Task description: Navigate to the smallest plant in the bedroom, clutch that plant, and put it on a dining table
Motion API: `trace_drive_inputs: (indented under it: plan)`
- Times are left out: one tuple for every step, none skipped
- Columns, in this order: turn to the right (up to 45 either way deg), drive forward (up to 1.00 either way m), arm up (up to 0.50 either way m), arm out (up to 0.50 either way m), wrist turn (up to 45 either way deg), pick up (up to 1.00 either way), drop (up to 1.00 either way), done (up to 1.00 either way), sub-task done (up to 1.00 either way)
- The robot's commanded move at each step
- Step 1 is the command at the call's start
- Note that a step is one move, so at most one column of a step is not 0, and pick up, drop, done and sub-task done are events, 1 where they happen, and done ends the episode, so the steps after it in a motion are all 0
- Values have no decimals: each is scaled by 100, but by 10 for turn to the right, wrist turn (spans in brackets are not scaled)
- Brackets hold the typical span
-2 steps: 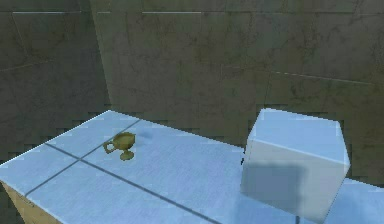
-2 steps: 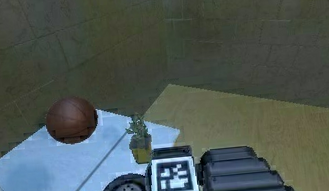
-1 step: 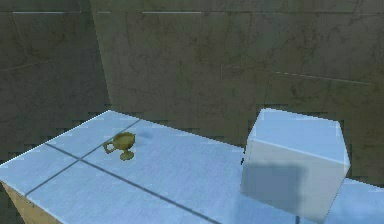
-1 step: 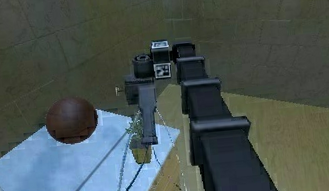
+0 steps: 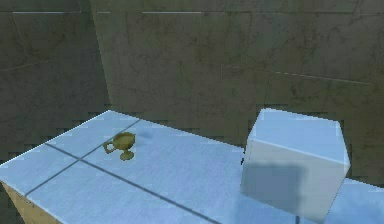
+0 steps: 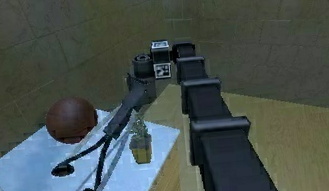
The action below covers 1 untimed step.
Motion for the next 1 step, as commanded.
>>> trace_drive_inputs:
  plan:
    - [0, 0, 0, 0, 450, 0, 0, 0, 0]
